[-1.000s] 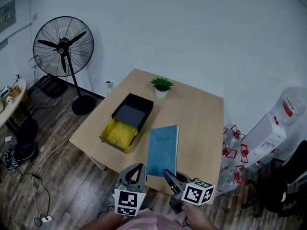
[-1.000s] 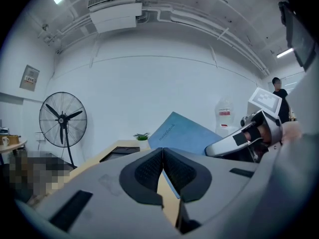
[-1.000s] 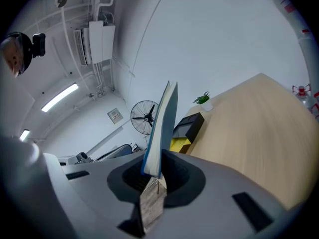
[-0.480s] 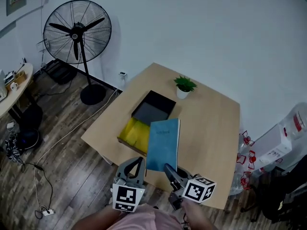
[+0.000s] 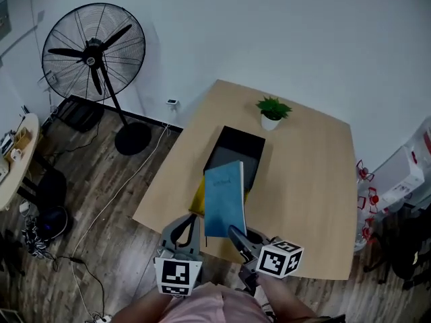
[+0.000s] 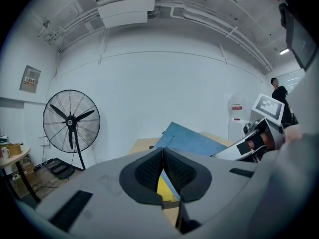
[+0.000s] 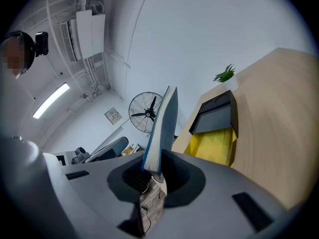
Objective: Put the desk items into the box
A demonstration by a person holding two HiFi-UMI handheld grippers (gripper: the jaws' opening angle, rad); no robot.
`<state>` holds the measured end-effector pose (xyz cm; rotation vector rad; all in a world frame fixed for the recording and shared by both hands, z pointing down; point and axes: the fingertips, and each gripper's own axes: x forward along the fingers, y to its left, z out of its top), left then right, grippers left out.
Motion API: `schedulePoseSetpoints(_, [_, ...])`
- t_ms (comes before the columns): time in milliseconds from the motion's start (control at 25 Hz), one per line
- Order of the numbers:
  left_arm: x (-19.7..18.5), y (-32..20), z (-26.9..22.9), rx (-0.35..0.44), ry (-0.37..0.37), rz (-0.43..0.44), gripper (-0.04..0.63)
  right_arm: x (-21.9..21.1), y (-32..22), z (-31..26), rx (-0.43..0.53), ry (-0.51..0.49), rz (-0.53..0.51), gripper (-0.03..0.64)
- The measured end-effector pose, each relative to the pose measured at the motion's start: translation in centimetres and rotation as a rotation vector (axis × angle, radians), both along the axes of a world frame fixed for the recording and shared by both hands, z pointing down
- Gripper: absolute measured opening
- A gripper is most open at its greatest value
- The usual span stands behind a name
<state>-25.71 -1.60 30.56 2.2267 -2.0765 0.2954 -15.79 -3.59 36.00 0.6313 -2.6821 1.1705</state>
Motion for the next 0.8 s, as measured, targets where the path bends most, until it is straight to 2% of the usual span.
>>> schedulePoseSetpoints(200, [-3.1,-0.7,0.9,-0.031,-0.024,0.042,0.012,-3.3,-0.1,1.5,-0.054,-0.026,0.043,0.048])
schedulePoseSetpoints(400, [-4.5,-1.0,2.7,-0.079,-0.03,0.091,0.012,-5.1,-0.1,3.4,-0.123,-0.052,0.107,0.048])
schedulePoseSetpoints(800, [-4.5,-1.3,7.2,-0.196,-0.017,0.179,0.012,-4.9,0.5,8.0,-0.293,-0.126,0.245,0.048])
